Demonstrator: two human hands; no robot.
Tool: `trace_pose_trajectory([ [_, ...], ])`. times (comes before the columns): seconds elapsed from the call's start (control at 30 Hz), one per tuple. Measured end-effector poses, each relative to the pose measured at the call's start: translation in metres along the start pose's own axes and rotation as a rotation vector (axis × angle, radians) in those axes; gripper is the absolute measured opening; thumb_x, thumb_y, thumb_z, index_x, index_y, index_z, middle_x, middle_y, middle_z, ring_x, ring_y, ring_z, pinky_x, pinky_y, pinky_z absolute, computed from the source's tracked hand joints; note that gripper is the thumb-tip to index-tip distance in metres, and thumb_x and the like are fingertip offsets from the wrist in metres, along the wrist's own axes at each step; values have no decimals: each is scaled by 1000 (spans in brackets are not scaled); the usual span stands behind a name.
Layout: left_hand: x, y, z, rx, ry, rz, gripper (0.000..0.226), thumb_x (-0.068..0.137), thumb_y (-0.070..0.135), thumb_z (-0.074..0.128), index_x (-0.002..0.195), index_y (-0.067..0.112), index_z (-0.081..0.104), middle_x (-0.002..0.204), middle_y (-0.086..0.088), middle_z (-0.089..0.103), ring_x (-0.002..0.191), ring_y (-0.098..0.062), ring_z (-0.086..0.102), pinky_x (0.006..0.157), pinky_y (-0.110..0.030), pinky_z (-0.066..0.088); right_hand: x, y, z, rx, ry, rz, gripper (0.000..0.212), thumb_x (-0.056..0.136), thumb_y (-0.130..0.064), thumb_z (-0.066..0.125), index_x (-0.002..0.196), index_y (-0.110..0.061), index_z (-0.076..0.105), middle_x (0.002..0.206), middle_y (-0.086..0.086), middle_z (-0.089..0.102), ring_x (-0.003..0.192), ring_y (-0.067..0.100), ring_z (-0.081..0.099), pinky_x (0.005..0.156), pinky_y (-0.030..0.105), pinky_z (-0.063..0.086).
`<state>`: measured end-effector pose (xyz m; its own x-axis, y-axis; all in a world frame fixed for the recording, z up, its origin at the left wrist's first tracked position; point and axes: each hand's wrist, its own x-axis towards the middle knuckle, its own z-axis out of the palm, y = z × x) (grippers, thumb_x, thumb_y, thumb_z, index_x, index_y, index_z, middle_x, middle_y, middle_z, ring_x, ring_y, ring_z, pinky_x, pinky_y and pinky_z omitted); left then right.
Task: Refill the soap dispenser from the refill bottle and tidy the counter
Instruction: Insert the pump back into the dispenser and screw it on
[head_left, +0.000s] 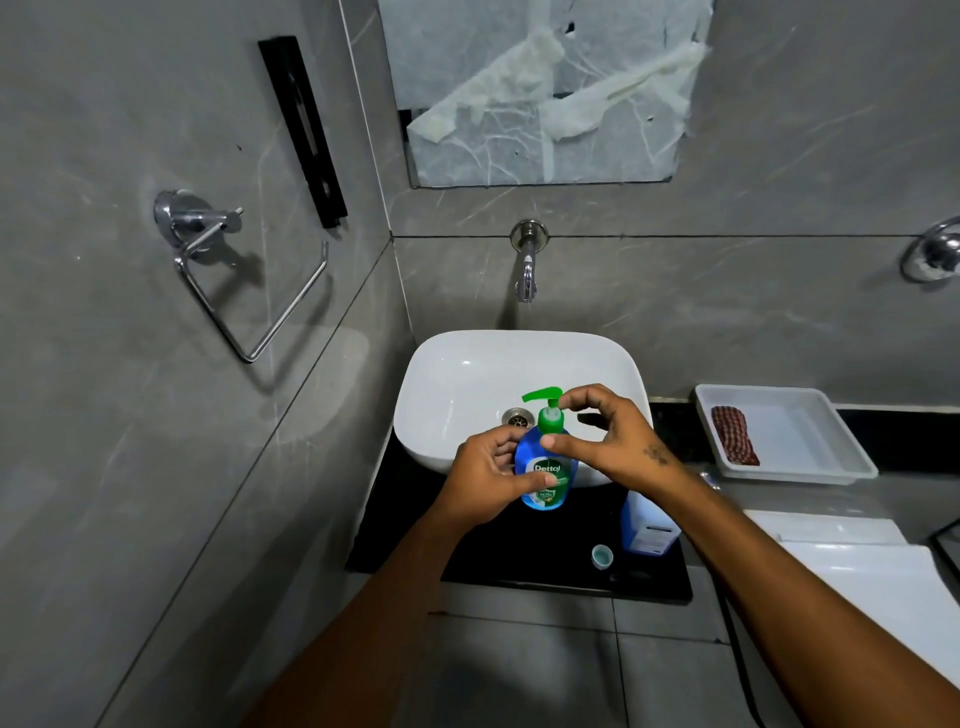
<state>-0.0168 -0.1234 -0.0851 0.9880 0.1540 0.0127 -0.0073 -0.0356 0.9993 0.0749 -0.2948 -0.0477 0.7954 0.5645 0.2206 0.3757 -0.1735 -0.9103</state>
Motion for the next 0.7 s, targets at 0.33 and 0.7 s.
trace_pose_trajectory([
  [0.33,3,0,-4,12,15,0,41,72,6,87,107,21,70,105,-5,77,97,-23,75,85,-36,61,5,3,5,39,-50,34,45,70,-46,78,113,-42,64,119,-17,64,116,7,58,104,39,47],
  [0.7,8,1,-7,25,5,-16,42,73,7,86,111,15,69,107,-4,76,99,-20,74,84,-30,60,16,6,10,68,0,80,63,50,-62,87,103,-35,64,111,-12,69,108,6,63,103,38,49],
])
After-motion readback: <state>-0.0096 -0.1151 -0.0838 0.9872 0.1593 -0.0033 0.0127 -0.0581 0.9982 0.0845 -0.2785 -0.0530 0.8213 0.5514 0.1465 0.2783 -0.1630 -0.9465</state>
